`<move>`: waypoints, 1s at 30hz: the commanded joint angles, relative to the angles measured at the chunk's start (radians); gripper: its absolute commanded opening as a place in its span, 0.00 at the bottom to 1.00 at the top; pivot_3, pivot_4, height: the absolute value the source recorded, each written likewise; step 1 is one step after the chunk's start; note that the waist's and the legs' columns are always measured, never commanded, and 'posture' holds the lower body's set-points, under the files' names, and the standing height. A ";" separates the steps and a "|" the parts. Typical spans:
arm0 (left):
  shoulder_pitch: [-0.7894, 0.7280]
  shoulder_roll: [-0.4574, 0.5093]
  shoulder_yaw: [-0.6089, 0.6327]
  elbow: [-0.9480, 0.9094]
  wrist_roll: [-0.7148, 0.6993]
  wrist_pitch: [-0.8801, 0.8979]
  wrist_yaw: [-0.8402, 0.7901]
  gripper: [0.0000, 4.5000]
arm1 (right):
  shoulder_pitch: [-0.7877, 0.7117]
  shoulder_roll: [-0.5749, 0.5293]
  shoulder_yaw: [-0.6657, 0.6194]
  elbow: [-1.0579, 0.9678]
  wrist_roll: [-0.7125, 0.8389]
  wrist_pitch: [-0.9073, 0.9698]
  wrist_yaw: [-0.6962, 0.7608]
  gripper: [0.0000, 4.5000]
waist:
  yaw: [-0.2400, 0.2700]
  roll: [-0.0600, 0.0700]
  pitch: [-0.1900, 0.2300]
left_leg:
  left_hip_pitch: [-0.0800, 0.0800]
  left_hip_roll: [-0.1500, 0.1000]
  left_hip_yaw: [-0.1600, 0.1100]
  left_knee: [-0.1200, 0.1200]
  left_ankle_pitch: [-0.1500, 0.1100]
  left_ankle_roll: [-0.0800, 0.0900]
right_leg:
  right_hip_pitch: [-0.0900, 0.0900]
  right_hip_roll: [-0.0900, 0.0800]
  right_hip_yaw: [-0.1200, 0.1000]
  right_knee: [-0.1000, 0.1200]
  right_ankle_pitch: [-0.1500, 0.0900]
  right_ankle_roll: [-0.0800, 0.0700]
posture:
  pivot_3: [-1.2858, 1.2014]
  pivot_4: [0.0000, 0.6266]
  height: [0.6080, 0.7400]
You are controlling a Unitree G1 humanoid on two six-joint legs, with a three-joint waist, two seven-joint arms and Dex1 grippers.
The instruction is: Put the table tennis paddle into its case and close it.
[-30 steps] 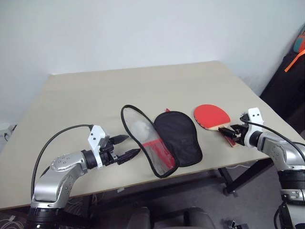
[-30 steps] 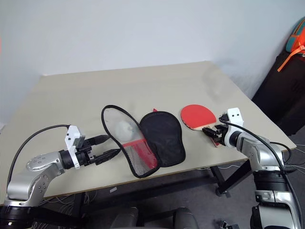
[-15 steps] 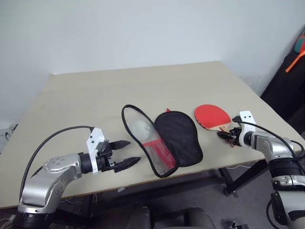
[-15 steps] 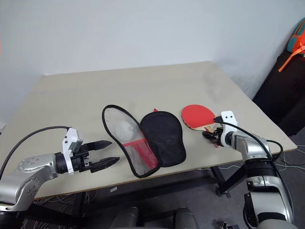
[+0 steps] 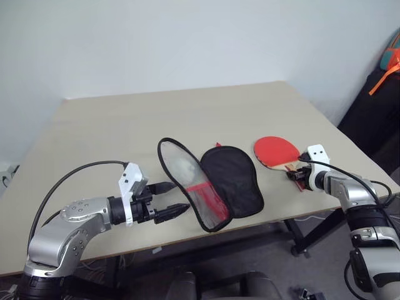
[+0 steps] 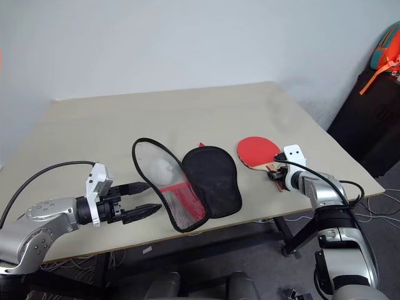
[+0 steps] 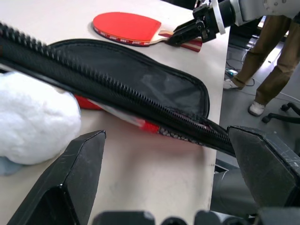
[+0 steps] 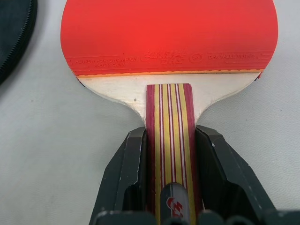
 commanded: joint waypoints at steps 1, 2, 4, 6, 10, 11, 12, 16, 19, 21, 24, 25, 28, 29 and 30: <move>-0.033 0.010 0.001 0.002 -0.004 -0.010 -0.005 1.00 | -0.019 0.010 -0.045 -0.045 0.017 -0.033 -0.010 0.25 | -0.001 0.000 0.000 | 0.000 0.000 0.000 0.000 0.000 0.000 | 0.000 0.000 0.000 0.000 0.000 0.000 | 0.52 0.00 1.00; -0.035 0.010 -0.001 0.007 -0.002 -0.011 -0.007 1.00 | -0.019 0.011 -0.057 -0.058 0.026 -0.025 -0.010 0.25 | -0.001 0.000 0.000 | 0.000 0.000 0.000 0.000 0.000 0.000 | 0.000 0.000 0.001 0.000 0.000 0.000 | 0.52 0.00 1.00; -0.038 0.012 -0.005 0.019 0.003 -0.015 -0.013 1.00 | -0.021 0.003 -0.102 -0.145 0.078 0.042 0.004 0.25 | 0.002 0.001 0.001 | 0.000 0.000 0.001 -0.001 0.000 0.000 | -0.001 0.000 0.001 0.000 0.000 0.000 | 0.52 0.00 1.00; -0.041 0.013 -0.008 0.026 0.006 -0.017 -0.017 1.00 | -0.019 -0.005 -0.132 -0.221 0.115 0.103 0.008 0.25 | 0.003 0.003 0.002 | -0.002 0.000 0.001 -0.002 0.001 0.001 | -0.002 0.000 0.001 0.000 0.000 0.000 | 0.52 0.00 1.00; -0.062 0.009 -0.022 0.052 0.014 -0.020 -0.025 1.00 | 0.017 0.015 -0.160 -0.468 0.211 0.236 0.011 0.25 | 0.005 0.003 0.002 | -0.005 0.000 0.000 -0.002 0.002 0.003 | -0.004 0.000 0.001 0.000 0.000 0.001 | 0.52 0.00 1.00; -0.066 0.008 -0.026 0.058 0.017 -0.022 -0.027 1.00 | 0.021 0.030 -0.165 -0.510 0.232 0.278 -0.003 0.25 | 0.004 0.003 0.002 | -0.005 0.000 0.000 -0.002 0.002 0.003 | -0.004 0.000 0.001 0.000 0.000 0.001 | 0.52 0.00 1.00; -0.070 0.006 -0.031 0.064 0.021 -0.025 -0.029 1.00 | 0.029 0.051 -0.162 -0.558 0.253 0.316 -0.018 0.25 | 0.004 0.003 0.002 | -0.005 0.000 0.000 -0.002 0.002 0.003 | -0.004 0.000 0.001 0.000 0.000 0.001 | 0.52 0.00 1.00; -0.086 0.000 -0.048 0.090 0.031 -0.035 -0.039 1.00 | 0.055 0.190 -0.177 -0.696 0.338 0.449 -0.097 0.25 | 0.004 0.003 0.001 | -0.005 0.000 0.000 -0.002 0.000 0.000 | -0.004 0.000 0.000 0.000 0.000 0.000 | 0.52 0.00 1.00; -0.093 -0.002 -0.061 0.109 0.039 -0.046 -0.051 1.00 | 0.074 0.314 -0.191 -0.757 0.369 0.526 -0.184 0.25 | 0.004 0.003 0.002 | -0.006 0.000 0.000 -0.002 0.000 0.000 | -0.004 0.000 0.000 0.001 0.000 0.000 | 0.52 0.00 1.00; -0.092 -0.002 -0.065 0.119 0.044 -0.055 -0.058 1.00 | 0.092 0.365 -0.186 -0.782 0.367 0.555 -0.230 0.25 | 0.006 0.003 0.002 | -0.008 0.000 0.000 -0.002 0.000 0.000 | -0.006 0.000 -0.001 0.001 0.000 0.000 | 0.52 0.00 1.00; -0.091 0.001 -0.071 0.138 0.052 -0.070 -0.070 1.00 | 0.128 0.422 -0.185 -0.792 0.372 0.587 -0.281 0.25 | 0.010 0.003 0.001 | -0.012 0.000 0.000 -0.001 0.000 0.000 | -0.008 -0.001 -0.001 0.000 0.000 0.000 | 0.52 0.00 1.00; -0.092 0.001 -0.074 0.143 0.055 -0.074 -0.073 1.00 | 0.141 0.431 -0.181 -0.793 0.371 0.593 -0.291 0.25 | 0.010 0.003 0.001 | -0.012 0.000 0.000 -0.001 0.000 0.000 | -0.008 -0.001 -0.001 0.000 0.000 0.000 | 0.52 0.00 1.00; -0.096 0.000 -0.077 0.150 0.062 -0.078 -0.080 1.00 | 0.181 0.441 -0.165 -0.816 0.372 0.598 -0.303 0.25 | 0.010 0.003 0.001 | -0.012 0.000 0.000 -0.002 0.000 0.000 | -0.009 -0.001 -0.001 0.000 0.000 0.000 | 0.52 0.00 1.00; -0.099 -0.001 -0.077 0.152 0.064 -0.078 -0.082 1.00 | 0.197 0.441 -0.159 -0.820 0.370 0.595 -0.307 0.25 | 0.010 0.003 0.001 | -0.012 0.000 0.000 -0.002 0.000 0.000 | -0.009 -0.001 -0.001 0.000 0.000 0.000 | 0.52 0.00 1.00; -0.103 -0.002 -0.078 0.153 0.066 -0.078 -0.082 1.00 | 0.212 0.439 -0.152 -0.820 0.366 0.590 -0.310 0.25 | 0.009 0.003 0.001 | -0.012 0.000 0.000 -0.002 0.000 0.000 | -0.009 -0.001 -0.001 0.000 0.000 0.000 | 0.52 0.00 1.00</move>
